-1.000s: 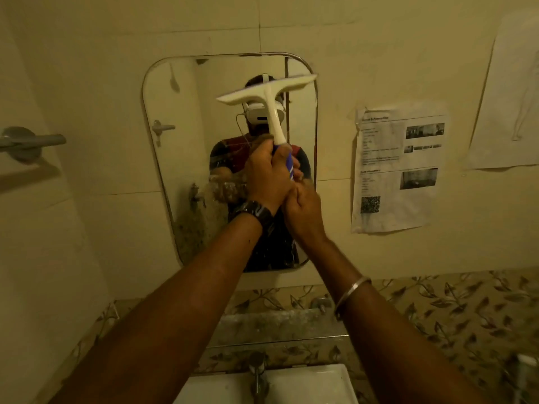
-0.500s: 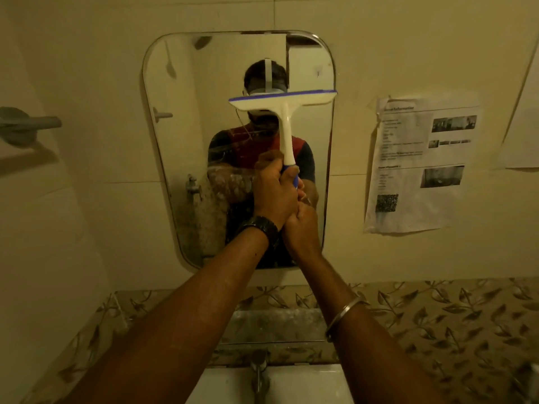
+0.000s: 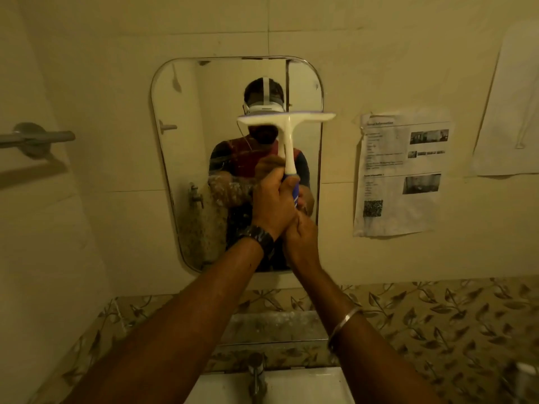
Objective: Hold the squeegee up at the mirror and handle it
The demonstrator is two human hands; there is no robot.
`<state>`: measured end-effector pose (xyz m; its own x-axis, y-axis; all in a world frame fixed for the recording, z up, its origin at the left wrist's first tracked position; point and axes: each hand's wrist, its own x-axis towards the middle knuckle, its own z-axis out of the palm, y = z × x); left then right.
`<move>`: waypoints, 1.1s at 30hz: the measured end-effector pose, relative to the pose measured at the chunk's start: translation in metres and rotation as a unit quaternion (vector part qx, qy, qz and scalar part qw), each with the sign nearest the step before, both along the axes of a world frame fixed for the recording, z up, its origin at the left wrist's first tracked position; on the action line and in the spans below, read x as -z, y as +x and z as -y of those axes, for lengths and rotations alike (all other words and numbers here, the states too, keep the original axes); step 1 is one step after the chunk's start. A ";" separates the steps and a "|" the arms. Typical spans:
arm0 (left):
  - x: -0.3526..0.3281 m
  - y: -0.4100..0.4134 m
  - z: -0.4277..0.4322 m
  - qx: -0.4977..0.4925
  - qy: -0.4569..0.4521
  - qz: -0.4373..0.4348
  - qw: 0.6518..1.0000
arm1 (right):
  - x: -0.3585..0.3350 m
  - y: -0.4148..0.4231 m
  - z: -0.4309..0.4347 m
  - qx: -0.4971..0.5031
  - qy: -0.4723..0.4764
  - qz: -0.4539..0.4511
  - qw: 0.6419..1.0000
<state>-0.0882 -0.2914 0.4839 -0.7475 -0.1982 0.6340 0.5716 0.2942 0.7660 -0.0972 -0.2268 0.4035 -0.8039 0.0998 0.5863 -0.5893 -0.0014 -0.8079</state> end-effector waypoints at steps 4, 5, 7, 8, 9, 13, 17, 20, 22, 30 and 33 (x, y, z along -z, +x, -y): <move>-0.054 -0.006 -0.003 -0.015 0.004 -0.049 0.999 | -0.057 -0.010 -0.002 0.002 0.005 -0.072 0.997; -0.064 -0.010 -0.002 -0.023 0.002 -0.053 0.998 | -0.067 -0.013 0.000 0.002 0.010 -0.070 0.998; -0.077 -0.018 0.002 -0.034 0.001 -0.053 0.998 | -0.077 -0.022 0.005 0.006 0.022 -0.058 0.998; -0.080 -0.020 0.003 -0.039 0.002 -0.053 0.998 | -0.078 -0.027 0.007 0.006 0.026 -0.052 0.998; -0.080 -0.022 0.005 -0.046 -0.002 -0.052 0.998 | -0.079 -0.031 0.009 0.004 0.027 -0.046 0.999; -0.061 -0.027 0.007 -0.044 -0.005 -0.043 0.998 | -0.060 -0.037 0.017 0.005 0.010 -0.004 1.000; -0.007 -0.034 0.013 -0.040 -0.006 0.004 0.999 | -0.009 -0.031 0.024 0.006 -0.007 0.057 0.998; 0.033 -0.033 0.021 -0.038 -0.020 0.034 0.998 | 0.026 -0.026 0.030 0.021 0.022 0.107 0.994; 0.044 -0.029 0.023 -0.048 -0.026 0.043 0.998 | 0.038 -0.023 0.031 0.024 0.026 0.117 0.993; -0.004 0.004 0.020 -0.014 -0.039 -0.029 0.999 | -0.001 0.008 0.029 -0.006 -0.046 0.008 0.999; -0.053 0.001 0.021 -0.016 -0.071 -0.064 0.995 | -0.048 0.007 0.038 -0.021 -0.091 -0.032 0.995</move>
<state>-0.0875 -0.3123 0.5365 -0.6542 -0.1226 0.7464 0.6497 0.4141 0.6375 -0.0906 -0.2647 0.4514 -0.7712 0.1760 0.6118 -0.6360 -0.1711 -0.7525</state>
